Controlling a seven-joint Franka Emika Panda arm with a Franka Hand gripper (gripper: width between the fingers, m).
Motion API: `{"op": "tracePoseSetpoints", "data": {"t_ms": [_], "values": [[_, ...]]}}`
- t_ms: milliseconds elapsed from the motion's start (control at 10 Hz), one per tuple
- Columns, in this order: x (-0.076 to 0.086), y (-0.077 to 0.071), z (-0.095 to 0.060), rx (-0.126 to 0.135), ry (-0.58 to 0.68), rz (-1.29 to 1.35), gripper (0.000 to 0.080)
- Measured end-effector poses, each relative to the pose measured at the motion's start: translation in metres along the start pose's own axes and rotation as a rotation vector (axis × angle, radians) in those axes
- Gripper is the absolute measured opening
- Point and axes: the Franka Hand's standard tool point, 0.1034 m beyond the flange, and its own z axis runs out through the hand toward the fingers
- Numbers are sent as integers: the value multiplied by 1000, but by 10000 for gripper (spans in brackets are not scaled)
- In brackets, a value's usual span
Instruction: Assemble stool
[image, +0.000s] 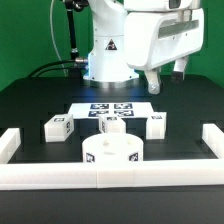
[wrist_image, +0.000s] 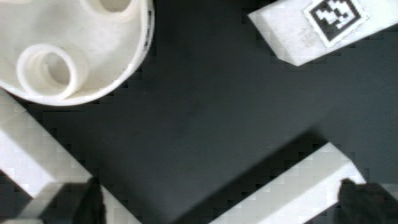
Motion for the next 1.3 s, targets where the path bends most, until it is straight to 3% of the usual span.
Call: {"op": "tracePoseSetpoints", "data": {"t_ms": [600,700,800,1000,1100,1300], "values": [[-1,1,0,0,-1,1,650],[-14,7,0,-2,-9,-49,650],[-30,15,8,-8,-9,-68,650],[-60,40,38,-46,13,-123,650],[-65,44,46,-42,13,-113,650],[-64,52,63,-67,37,-109,650]]}}
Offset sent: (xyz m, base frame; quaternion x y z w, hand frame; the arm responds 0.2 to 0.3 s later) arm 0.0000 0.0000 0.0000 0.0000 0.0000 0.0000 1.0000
